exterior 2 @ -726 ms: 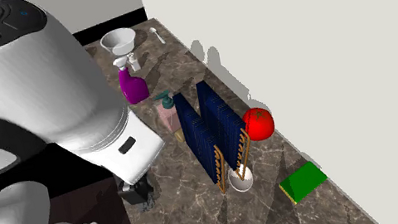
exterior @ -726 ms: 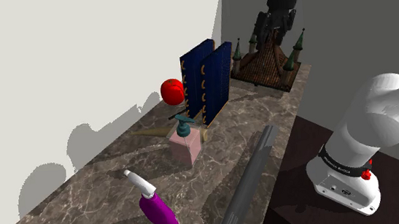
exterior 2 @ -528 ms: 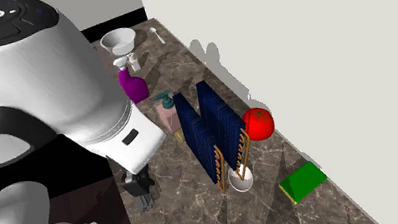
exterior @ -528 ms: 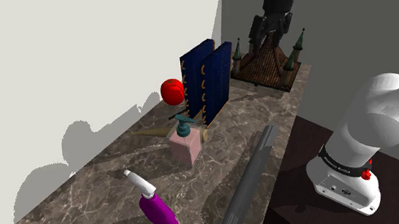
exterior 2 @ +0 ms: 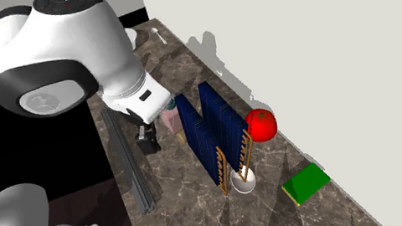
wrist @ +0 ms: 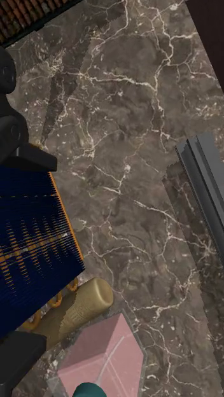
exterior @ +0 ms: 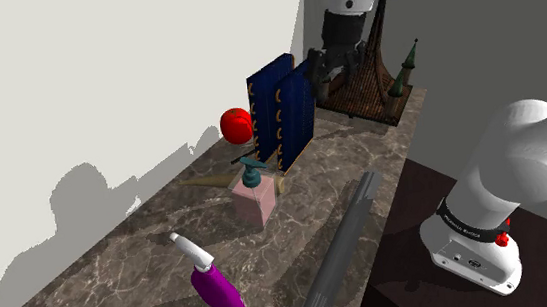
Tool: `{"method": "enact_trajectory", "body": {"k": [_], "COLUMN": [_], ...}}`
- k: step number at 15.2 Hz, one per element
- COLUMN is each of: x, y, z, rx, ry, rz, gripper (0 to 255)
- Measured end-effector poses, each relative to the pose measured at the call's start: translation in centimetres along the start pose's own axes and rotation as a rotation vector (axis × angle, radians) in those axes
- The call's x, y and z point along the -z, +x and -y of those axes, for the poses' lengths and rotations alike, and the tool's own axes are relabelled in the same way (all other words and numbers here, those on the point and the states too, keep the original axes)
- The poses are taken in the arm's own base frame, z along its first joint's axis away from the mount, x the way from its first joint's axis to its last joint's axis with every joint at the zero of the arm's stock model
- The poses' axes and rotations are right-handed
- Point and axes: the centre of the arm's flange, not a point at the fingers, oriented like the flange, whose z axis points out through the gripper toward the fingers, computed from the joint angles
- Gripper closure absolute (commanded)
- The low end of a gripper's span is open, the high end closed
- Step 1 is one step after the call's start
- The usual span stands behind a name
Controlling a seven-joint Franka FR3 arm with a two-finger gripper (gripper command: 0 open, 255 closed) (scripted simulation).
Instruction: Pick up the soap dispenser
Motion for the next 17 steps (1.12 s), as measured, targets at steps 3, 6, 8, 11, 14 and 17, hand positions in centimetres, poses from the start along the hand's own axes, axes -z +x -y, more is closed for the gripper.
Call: {"method": "enact_trajectory", "body": {"k": [3,6,8,11,14,17], "x": [-1.7,-3.2,-4.6,-6.1,-7.8,-9.4], "y": [0.3,0.4,0.7,0.7,1.5,1.6], "z": [3.7,7.3,10.2,13.6,17.2,20.9], "rx": [-0.004,-0.009,-0.011,-0.016,-0.020,-0.024], "ry": [-0.005,-0.010,-0.012,-0.018,-0.022,-0.026], "rz": [0.001,0.001,0.002,0.002,0.003,0.004], "gripper": [0,0,0,0,0,0]}}
